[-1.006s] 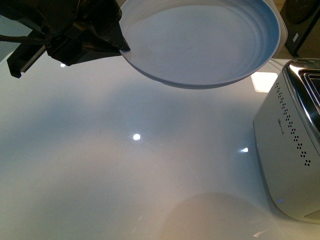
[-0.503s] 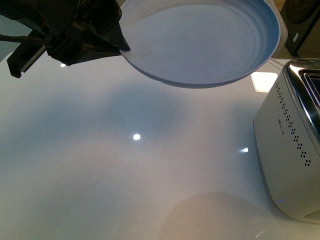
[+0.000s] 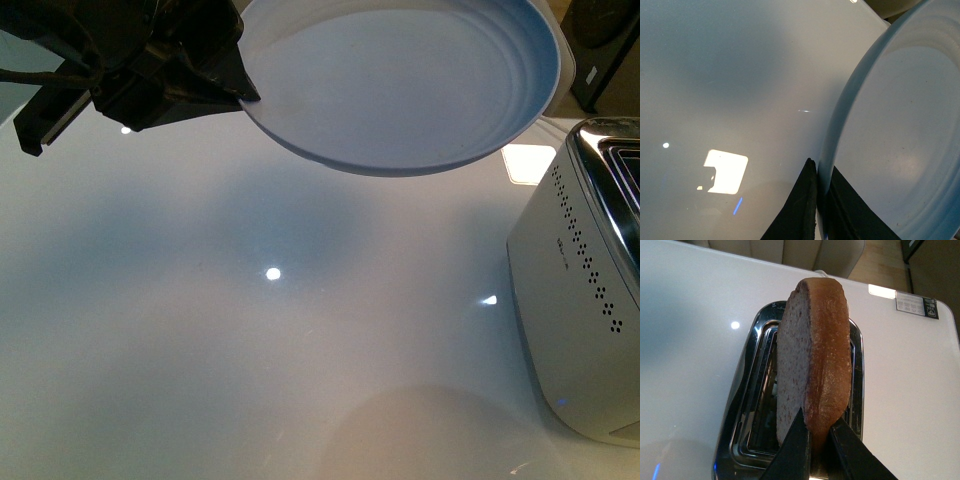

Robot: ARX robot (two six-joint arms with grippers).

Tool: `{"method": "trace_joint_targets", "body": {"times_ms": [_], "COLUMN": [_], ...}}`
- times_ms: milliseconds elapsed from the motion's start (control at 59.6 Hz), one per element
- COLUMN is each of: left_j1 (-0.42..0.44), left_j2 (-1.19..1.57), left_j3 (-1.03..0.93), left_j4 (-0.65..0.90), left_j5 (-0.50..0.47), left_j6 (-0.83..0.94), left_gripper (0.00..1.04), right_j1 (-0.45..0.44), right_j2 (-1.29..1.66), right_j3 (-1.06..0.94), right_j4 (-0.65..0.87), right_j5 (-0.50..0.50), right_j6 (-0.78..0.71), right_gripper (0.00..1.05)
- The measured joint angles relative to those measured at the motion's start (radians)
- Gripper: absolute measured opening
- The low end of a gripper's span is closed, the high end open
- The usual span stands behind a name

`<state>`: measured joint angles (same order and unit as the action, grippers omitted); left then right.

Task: Left arm holds plate, right arm toasts bread

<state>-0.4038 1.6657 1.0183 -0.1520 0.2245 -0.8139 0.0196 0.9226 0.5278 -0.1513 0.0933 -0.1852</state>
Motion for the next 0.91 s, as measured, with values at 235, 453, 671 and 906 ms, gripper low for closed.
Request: {"method": "trace_joint_targets", "body": {"times_ms": [235, 453, 671, 906], "left_j1": [0.000, 0.000, 0.000, 0.000], "left_j2": [0.000, 0.000, 0.000, 0.000], "left_j3": [0.000, 0.000, 0.000, 0.000], "left_j4": [0.000, 0.000, 0.000, 0.000], "left_j5": [0.000, 0.000, 0.000, 0.000], "left_j6": [0.000, 0.000, 0.000, 0.000], "left_gripper": [0.03, 0.03, 0.03, 0.03], "right_j1": [0.007, 0.034, 0.064, 0.074], "right_j2": [0.003, 0.034, 0.085, 0.112], "right_j3": [0.000, -0.017, -0.071, -0.092], "right_j4": [0.005, 0.040, 0.074, 0.112], "right_j5": [0.023, 0.055, 0.093, 0.106], "right_j6": [0.005, 0.005, 0.004, 0.004], "right_gripper": [0.03, 0.03, 0.03, 0.03]}}
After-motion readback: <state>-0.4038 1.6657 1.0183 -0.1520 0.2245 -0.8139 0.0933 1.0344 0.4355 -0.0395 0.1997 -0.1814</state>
